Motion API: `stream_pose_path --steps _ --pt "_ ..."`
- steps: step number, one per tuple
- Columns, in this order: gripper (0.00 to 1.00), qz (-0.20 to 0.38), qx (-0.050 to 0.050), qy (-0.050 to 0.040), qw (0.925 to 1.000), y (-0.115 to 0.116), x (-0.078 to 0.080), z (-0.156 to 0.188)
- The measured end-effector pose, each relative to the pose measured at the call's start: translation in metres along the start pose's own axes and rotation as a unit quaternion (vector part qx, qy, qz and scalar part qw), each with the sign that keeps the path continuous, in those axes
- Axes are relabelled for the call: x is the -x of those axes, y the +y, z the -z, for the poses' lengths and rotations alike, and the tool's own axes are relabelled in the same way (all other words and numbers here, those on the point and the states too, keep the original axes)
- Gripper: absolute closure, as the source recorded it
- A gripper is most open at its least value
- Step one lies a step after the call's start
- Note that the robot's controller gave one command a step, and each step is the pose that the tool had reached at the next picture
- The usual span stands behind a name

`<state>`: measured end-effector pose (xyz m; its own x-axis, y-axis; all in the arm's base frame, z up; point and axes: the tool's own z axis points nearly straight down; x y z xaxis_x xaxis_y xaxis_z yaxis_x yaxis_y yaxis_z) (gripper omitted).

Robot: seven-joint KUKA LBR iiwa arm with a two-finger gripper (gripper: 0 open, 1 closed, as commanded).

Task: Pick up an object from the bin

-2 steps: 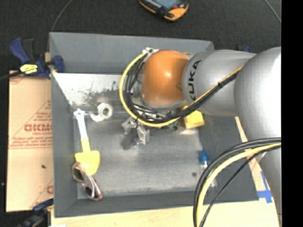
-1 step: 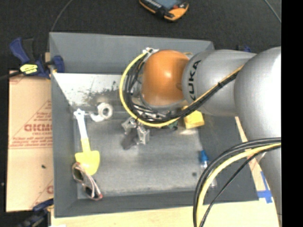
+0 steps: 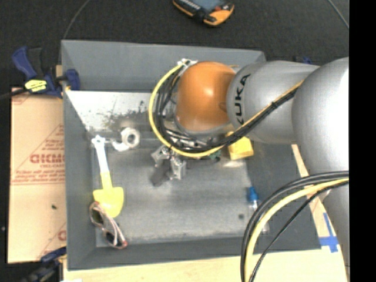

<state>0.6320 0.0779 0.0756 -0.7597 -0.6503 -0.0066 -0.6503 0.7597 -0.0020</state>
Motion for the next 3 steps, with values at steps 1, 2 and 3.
stream_pose_path --steps 1,2,3 --pt "1.0 0.0 0.002 0.0022 1.0 0.001 -0.001 0.015" --pt "1.0 -0.001 0.0 -0.0001 1.0 0.0 0.0 0.029" --pt "1.0 -0.002 0.0 0.0 1.0 0.0 0.0 0.038"
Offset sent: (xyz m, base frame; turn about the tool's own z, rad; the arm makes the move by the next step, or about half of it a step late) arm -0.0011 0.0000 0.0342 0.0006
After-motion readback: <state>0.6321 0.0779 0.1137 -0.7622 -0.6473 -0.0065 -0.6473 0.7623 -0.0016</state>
